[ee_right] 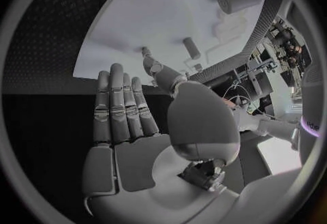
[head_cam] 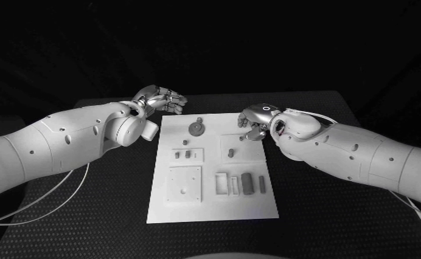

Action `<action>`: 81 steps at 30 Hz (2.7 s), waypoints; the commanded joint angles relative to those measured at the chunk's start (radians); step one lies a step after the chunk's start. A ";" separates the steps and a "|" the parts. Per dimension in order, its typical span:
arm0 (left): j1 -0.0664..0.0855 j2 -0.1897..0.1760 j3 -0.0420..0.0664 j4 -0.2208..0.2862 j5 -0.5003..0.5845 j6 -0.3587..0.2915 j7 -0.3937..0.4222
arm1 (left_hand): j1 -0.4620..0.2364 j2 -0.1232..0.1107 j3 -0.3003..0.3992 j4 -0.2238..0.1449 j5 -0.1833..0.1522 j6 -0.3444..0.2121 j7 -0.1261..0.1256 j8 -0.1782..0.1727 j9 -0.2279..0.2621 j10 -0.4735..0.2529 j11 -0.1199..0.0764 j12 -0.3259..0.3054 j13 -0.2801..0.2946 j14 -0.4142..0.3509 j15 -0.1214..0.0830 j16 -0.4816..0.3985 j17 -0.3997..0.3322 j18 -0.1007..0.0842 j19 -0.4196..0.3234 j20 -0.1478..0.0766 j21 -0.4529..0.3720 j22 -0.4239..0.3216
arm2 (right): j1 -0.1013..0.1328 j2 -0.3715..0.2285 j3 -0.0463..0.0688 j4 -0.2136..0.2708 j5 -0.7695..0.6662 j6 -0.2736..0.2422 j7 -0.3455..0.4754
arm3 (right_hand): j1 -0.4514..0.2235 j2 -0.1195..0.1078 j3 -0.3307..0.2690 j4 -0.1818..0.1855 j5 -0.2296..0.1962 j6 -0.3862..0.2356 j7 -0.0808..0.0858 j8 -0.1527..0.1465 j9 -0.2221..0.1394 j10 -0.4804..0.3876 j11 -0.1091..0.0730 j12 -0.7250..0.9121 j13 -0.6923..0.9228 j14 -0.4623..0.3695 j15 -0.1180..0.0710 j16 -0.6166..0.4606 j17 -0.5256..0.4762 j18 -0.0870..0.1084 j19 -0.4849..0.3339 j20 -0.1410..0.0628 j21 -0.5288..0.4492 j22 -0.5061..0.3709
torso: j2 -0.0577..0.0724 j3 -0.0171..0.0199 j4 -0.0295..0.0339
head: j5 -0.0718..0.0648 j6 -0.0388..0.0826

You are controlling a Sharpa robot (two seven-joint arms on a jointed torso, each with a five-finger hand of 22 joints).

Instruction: Assemble the parts on the task board

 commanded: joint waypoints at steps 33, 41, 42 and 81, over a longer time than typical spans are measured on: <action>0.002 0.003 0.001 -0.001 0.005 0.015 0.005 | -0.007 -0.002 -0.002 0.006 -0.003 -0.012 0.003 0.001 -0.003 -0.010 0.000 -0.001 -0.003 0.000 0.005 -0.008 0.004 0.018 -0.007 -0.002 0.002 0.003 | -0.059 0.022 -0.023 -0.025 -0.040 -0.117 0.056 | 0.028 0.037 0.021 0.001 0.001 0.083 -0.009 0.052 0.009 0.114 -0.034 0.056 -0.001 0.032 -0.028 0.000 0.006 0.018 0.024 0.001 0.023 0.040 | 0.000 -0.0009 0.0023 | -0.006 -0.004; 0.002 0.001 0.001 0.000 0.005 0.017 0.003 | -0.007 -0.002 -0.002 0.007 -0.003 -0.014 0.004 0.000 -0.003 -0.010 0.001 0.000 -0.004 0.001 0.005 -0.009 0.005 0.018 -0.007 -0.002 0.002 0.004 | -0.060 0.021 -0.028 -0.035 -0.055 -0.118 0.046 | 0.028 0.037 0.021 0.001 0.001 0.084 -0.009 0.052 0.008 0.114 -0.034 0.056 -0.002 0.032 -0.028 0.000 0.006 0.019 0.024 0.002 0.023 0.040 | 0.000 -0.0005 0.0008 | -0.005 -0.004; 0.002 0.001 0.001 0.000 0.005 0.017 0.003 | -0.007 -0.002 -0.002 0.007 -0.003 -0.014 0.004 0.000 -0.003 -0.010 0.001 0.000 -0.004 0.001 0.005 -0.009 0.006 0.018 -0.007 -0.002 0.002 0.004 | -0.060 0.019 -0.028 -0.035 -0.056 -0.118 0.044 | 0.028 0.036 0.021 0.000 0.001 0.084 -0.009 0.052 0.008 0.114 -0.034 0.055 -0.002 0.032 -0.028 0.000 0.006 0.019 0.024 0.002 0.023 0.040 | 0.000 -0.0005 0.0010 | -0.005 -0.005; 0.002 0.002 0.001 0.004 0.005 0.020 -0.002 | -0.008 -0.001 -0.003 0.008 -0.003 -0.018 0.005 0.000 -0.004 -0.012 0.001 0.000 -0.006 0.001 0.005 -0.011 0.009 0.018 -0.008 -0.001 0.002 0.005 | -0.071 0.043 -0.043 -0.074 -0.116 -0.049 0.000 | 0.052 0.060 0.026 -0.002 0.001 0.140 -0.031 0.077 0.005 0.183 -0.062 0.073 0.007 0.085 -0.055 0.024 0.026 0.030 0.074 -0.008 0.040 0.053 | 0.000 -0.0010 0.0014 | -0.010 -0.011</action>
